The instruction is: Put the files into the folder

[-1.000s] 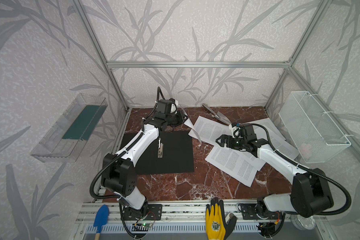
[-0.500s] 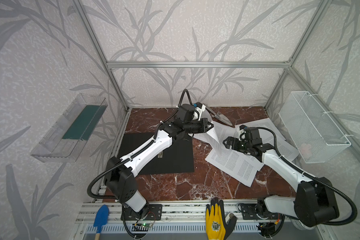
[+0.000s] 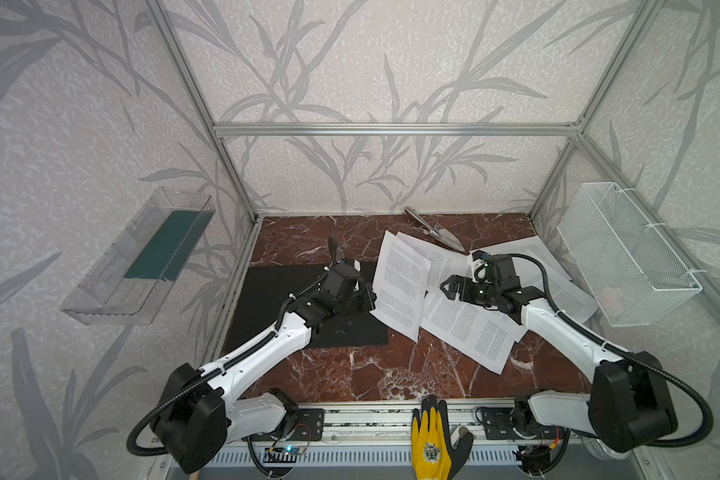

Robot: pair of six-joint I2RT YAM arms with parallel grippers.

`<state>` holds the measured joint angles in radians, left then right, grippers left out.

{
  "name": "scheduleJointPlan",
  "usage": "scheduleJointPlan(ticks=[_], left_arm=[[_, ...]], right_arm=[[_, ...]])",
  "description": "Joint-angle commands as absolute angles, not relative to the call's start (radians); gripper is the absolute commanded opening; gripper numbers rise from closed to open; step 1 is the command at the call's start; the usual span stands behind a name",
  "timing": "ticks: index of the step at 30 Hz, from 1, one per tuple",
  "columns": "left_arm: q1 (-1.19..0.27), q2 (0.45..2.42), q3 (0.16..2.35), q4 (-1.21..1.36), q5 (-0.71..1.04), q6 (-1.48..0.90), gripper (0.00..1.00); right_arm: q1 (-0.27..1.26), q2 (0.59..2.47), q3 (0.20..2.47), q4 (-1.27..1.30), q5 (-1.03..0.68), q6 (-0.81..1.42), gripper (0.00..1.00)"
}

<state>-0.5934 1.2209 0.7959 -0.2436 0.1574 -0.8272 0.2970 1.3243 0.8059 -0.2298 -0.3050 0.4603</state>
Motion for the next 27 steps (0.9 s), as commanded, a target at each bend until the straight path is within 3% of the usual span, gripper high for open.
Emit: scheduleJointPlan(ticks=[1,12,27], left_arm=[[-0.553,1.257,0.724,-0.264,0.053,-0.837,0.00],[-0.526,1.488,0.708,-0.348,-0.043,-0.773,0.00],[-0.514,1.532,0.707,-0.347,-0.053,-0.736,0.00]], right_arm=[[0.382,1.384,0.862,-0.237,-0.309,0.422,0.99],[0.575,1.641,0.992,-0.209,-0.253,0.434,0.99],[0.564,1.940,1.166,-0.141,-0.267,0.454,1.00]])
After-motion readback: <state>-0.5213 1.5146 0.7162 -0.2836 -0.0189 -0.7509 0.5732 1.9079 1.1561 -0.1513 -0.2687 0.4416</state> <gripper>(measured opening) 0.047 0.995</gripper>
